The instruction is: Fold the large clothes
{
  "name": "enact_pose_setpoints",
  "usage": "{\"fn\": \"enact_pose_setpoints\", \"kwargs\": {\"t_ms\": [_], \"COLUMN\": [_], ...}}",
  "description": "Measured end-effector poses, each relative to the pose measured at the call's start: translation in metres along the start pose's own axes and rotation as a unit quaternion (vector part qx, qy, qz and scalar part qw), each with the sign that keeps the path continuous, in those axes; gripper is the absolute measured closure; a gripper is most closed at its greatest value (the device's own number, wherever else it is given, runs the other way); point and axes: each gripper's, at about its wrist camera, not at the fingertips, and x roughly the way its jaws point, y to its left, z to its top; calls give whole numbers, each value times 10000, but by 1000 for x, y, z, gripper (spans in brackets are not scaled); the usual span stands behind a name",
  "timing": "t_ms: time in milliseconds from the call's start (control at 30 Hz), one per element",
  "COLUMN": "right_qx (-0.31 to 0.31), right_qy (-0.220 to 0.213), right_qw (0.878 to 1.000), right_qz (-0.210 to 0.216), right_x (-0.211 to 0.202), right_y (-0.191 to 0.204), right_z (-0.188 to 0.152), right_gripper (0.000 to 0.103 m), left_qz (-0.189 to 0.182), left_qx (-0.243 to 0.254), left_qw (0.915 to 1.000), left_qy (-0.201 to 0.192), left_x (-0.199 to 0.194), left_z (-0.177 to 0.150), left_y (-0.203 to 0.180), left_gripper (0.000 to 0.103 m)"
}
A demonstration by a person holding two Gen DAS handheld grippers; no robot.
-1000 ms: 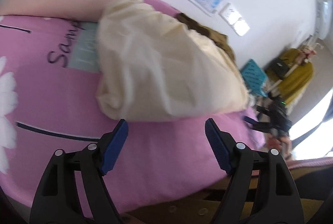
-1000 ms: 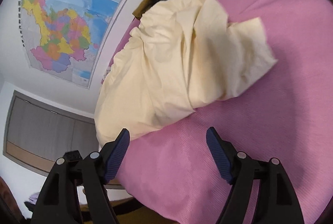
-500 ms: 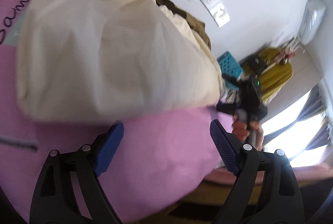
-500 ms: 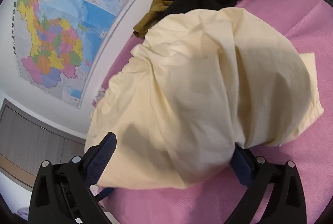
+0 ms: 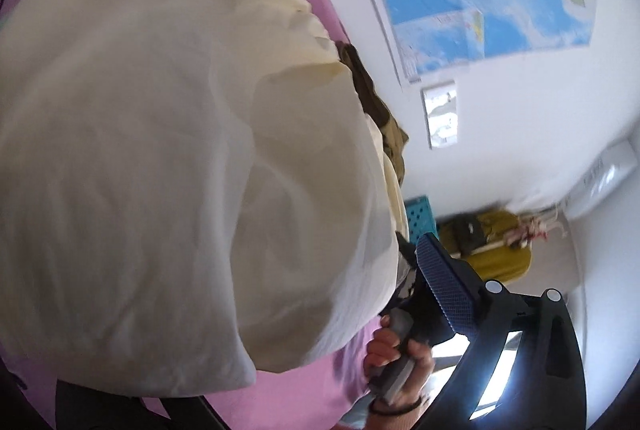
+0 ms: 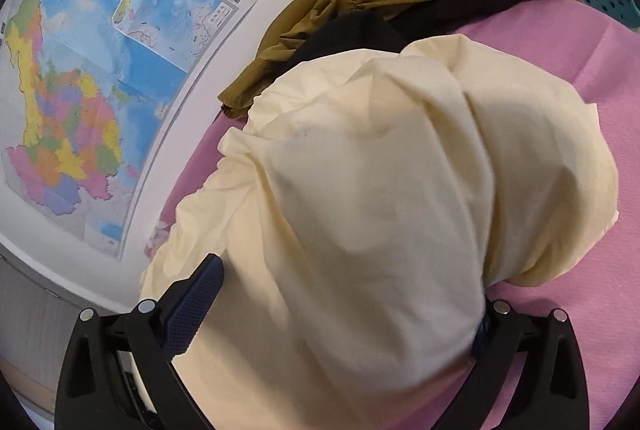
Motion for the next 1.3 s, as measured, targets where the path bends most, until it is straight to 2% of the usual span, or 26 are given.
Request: {"fn": "enact_pose_setpoints", "kwargs": {"t_ms": [100, 167, 200, 233, 267, 300, 367, 400, 433, 467, 500, 567, 600, 633, 667, 700, 733, 833, 1033, 1200, 1300], "right_qx": [72, -58, -50, 3, 44, 122, 173, 167, 128, 29, -36, -185, -180, -98, -25, -94, -246, -679, -1340, -1748, -1969], "right_qy": [-113, 21, 73, 181, 295, 363, 426, 484, 528, 592, 628, 714, 765, 835, 873, 862, 825, 723, 371, 68, -109], "right_qw": [9999, 9999, 9999, 9994, 9987, 9977, 9959, 9949, 9935, 9922, 9924, 9937, 9930, 9912, 9891, 9879, 9877, 9853, 9755, 9641, 9548], "right_qz": [21, 87, 148, 287, 421, 567, 785, 864, 996, 1099, 1062, 848, 887, 1020, 1188, 1288, 1307, 1388, 1705, 1997, 2223], "right_x": [1, 4, 4, 4, 4, 4, 1, 1, 0, 1, 0, 7, 10, 11, 10, 6, 1, -15, -56, -83, -94], "right_y": [5, 9, 10, 7, 3, -2, -5, -3, 2, 9, 13, 20, 17, 12, 8, 9, 14, 37, 83, 120, 145], "right_z": [2, 4, 3, 3, 3, 3, 4, 5, 4, 4, 2, 0, -1, 0, 0, 0, -1, -2, 7, 18, 30], "right_gripper": [5, 8, 27, 38, 49, 52, 50, 43, 29, 22, 19, 43, 64, 70, 76, 80, 81, 84, 86, 86, 87], "left_qz": [168, 289, 367, 568, 672, 681, 564, 479, 428, 407, 347, 371, 490, 581, 693, 657, 611, 610, 359, 311, 241], "left_qx": [-46, -16, 9, 59, 134, 209, 102, 24, 1, -1, 26, 138, 259, 336, 404, 442, 453, 742, 1476, 2059, 2241], "left_qw": [9998, 9996, 9993, 9983, 9976, 9974, 9983, 9988, 9991, 9992, 9994, 9992, 9985, 9977, 9968, 9969, 9971, 9954, 9882, 9777, 9736], "left_qy": [-35, -49, -66, -81, -95, -97, -71, -43, -29, -4, 19, 17, 16, 14, 15, 30, 21, -56, -182, -263, -374], "left_x": [3, 8, 9, 10, 9, 8, 6, 6, 7, 10, 11, 15, 18, 20, 21, 19, 16, 5, -21, -38, -50], "left_z": [1, 2, 3, 3, 4, 5, 8, 10, 12, 13, 15, 16, 17, 18, 19, 20, 21, 23, 28, 38, 49], "left_y": [-2, -5, -6, -5, -3, -2, 4, 6, 6, 4, 2, -4, -7, -9, -10, -11, -13, -29, -75, -116, -135], "left_gripper": [7, 8, 16, 33, 35, 37, 37, 32, 29, 26, 18, 14, 15, 28, 34, 44, 54, 66, 74, 76, 76]}}
